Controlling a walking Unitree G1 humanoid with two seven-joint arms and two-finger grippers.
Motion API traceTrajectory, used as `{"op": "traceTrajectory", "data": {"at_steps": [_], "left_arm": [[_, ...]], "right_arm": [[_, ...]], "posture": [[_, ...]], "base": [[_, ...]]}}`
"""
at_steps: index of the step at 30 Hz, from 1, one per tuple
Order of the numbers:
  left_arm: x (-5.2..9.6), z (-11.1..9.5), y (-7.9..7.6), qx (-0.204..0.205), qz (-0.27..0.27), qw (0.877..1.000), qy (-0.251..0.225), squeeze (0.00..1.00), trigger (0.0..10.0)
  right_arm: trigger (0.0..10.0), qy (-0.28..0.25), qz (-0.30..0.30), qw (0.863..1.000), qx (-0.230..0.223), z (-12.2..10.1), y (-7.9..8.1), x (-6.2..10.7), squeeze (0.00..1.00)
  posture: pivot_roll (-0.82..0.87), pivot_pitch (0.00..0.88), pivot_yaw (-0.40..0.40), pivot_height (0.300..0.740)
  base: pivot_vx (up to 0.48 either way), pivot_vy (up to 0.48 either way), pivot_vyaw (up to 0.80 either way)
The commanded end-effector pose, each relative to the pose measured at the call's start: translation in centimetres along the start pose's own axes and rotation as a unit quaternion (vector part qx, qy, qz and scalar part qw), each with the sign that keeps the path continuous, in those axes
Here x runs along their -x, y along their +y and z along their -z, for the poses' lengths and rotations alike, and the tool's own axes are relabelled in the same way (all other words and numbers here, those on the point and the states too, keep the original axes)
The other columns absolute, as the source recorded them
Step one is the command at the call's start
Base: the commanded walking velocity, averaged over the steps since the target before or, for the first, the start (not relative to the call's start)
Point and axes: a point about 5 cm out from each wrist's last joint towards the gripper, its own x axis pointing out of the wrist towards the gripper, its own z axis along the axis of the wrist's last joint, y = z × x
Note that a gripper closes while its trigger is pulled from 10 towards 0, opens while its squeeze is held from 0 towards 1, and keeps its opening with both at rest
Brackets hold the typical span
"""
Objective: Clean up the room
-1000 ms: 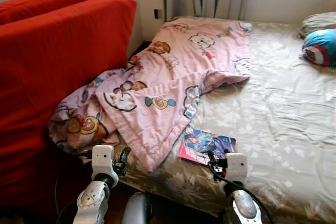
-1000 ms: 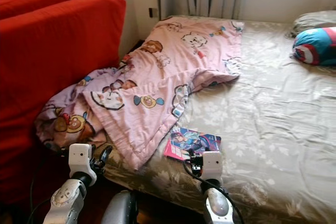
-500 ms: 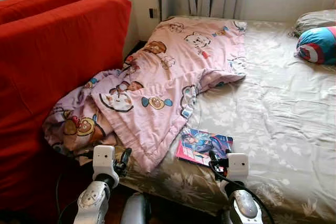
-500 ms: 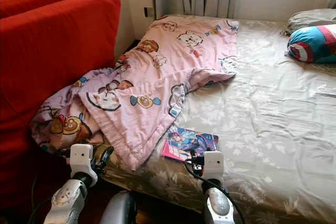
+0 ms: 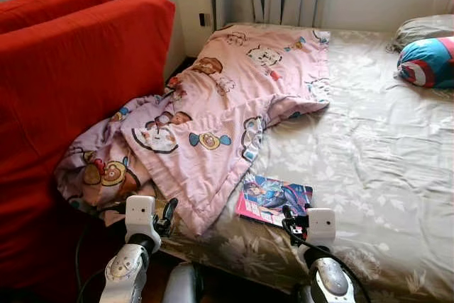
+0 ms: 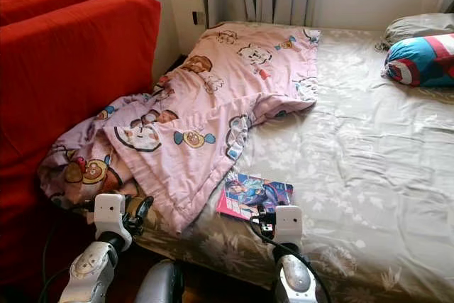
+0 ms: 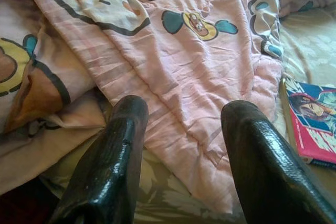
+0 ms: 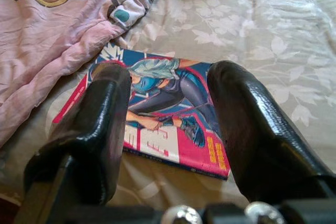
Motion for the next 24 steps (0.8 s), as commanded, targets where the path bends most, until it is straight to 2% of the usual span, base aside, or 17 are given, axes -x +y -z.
{"op": "traceTrajectory", "data": {"at_steps": [1,13,24], "left_arm": [[0.02,0.02,0.26,0.007,-0.006,1.0,0.0,0.0,10.0],[-0.01,-0.1,0.29,0.006,-0.009,1.0,-0.003,0.0,10.0],[0.21,-0.03,0.32,0.006,-0.008,1.0,-0.002,0.0,10.0]], "right_arm": [[10.0,0.004,-0.005,1.0,-0.001,-0.05,0.22,-0.16,0.0],[10.0,0.01,-0.018,1.0,-0.001,0.1,0.55,-0.23,0.0],[10.0,0.041,-0.03,0.998,-0.02,0.61,0.81,-0.55,0.0]], "posture": [[0.0,0.029,0.041,0.618],[0.0,0.034,0.04,0.618],[0.0,0.048,0.047,0.618]], "base": [[0.292,0.0,0.0],[0.294,0.0,0.0],[0.0,0.0,0.0]]}}
